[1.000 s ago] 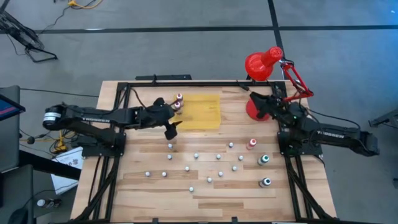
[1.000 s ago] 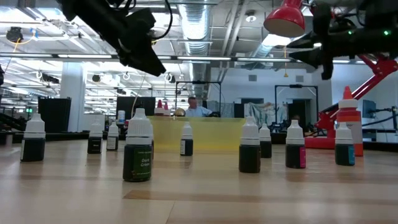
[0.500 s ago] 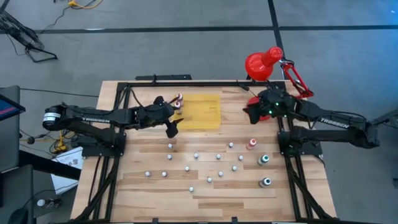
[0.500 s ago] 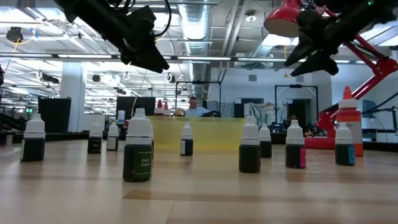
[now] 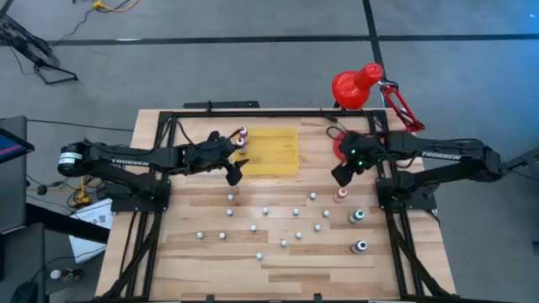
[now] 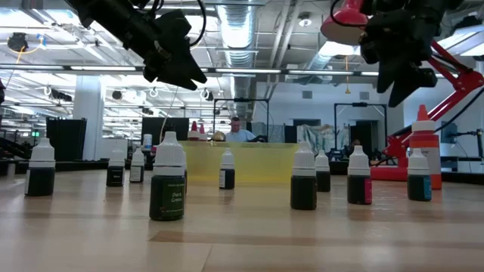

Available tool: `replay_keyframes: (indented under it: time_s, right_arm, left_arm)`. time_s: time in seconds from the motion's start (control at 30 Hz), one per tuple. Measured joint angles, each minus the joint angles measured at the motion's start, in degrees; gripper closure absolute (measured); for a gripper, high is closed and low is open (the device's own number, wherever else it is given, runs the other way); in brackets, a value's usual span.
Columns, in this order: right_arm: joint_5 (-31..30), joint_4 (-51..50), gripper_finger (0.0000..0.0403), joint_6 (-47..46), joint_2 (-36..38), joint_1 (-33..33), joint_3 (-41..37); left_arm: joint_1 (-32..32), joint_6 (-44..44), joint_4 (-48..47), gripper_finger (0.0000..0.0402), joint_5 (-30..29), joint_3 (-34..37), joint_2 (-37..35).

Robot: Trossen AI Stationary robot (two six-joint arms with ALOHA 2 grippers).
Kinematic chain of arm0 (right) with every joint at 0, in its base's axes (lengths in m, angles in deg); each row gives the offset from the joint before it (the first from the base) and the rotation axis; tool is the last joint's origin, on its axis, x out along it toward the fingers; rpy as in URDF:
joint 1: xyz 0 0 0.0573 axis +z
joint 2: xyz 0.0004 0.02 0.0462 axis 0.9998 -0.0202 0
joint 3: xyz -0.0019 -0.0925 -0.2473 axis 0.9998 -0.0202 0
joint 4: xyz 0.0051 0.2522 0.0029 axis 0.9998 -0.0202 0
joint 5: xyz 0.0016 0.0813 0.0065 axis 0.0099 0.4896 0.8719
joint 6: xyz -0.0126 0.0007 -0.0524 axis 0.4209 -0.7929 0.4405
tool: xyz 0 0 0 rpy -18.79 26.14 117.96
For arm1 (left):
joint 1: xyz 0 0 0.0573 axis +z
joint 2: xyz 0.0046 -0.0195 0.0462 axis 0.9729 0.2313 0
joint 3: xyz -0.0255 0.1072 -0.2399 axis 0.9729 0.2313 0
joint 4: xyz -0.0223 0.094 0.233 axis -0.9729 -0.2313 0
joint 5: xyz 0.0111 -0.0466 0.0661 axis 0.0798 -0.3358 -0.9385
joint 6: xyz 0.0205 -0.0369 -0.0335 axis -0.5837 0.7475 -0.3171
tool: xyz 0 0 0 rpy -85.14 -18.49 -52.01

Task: Pick & Place food coloring
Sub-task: Put the large orange food coloring in the bin

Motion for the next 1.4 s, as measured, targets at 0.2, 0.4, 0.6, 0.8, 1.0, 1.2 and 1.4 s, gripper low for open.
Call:
replay_keyframes:
  time_s: [0.2,0.4,0.6,0.8,1.0,1.2,1.4]
  right_arm:
    - [-0.1,-1.3,0.0179,-4.7,-3.7,5.5,0.0]
    - [-0.2,-2.5,0.0179,-5.8,-8.2,9.4,0.0]
    - [-0.1,-4.5,0.0180,-5.8,-12.0,11.1,0.0]
    - [-0.2,-7.5,0.0192,-5.7,-13.6,11.3,0.0]
    - [-1.2,-6.6,0.0214,-5.7,-14.0,11.3,0.0]
    - [-3.1,-6.6,0.0250,-5.7,-13.8,11.3,0.0]
    - [-2.9,-6.8,0.0300,-5.7,-13.9,11.3,0.0]
  left_arm:
    - [0.0,1.2,-1.2,0.0139,0.0,0.0,0.0]
    - [0.0,1.2,-1.4,0.0139,0.0,0.0,0.0]
    - [0.0,1.2,-2.2,0.0139,0.0,0.0,0.0]
    - [0.0,1.2,-2.6,0.0139,0.0,0.0,0.0]
    - [0.0,1.1,-4.1,0.0139,0.0,0.0,0.0]
    - [0.0,0.7,-4.1,0.0139,0.0,0.0,0.0]
    - [0.0,-0.7,-3.7,0.0139,-1.8,0.0,0.0]
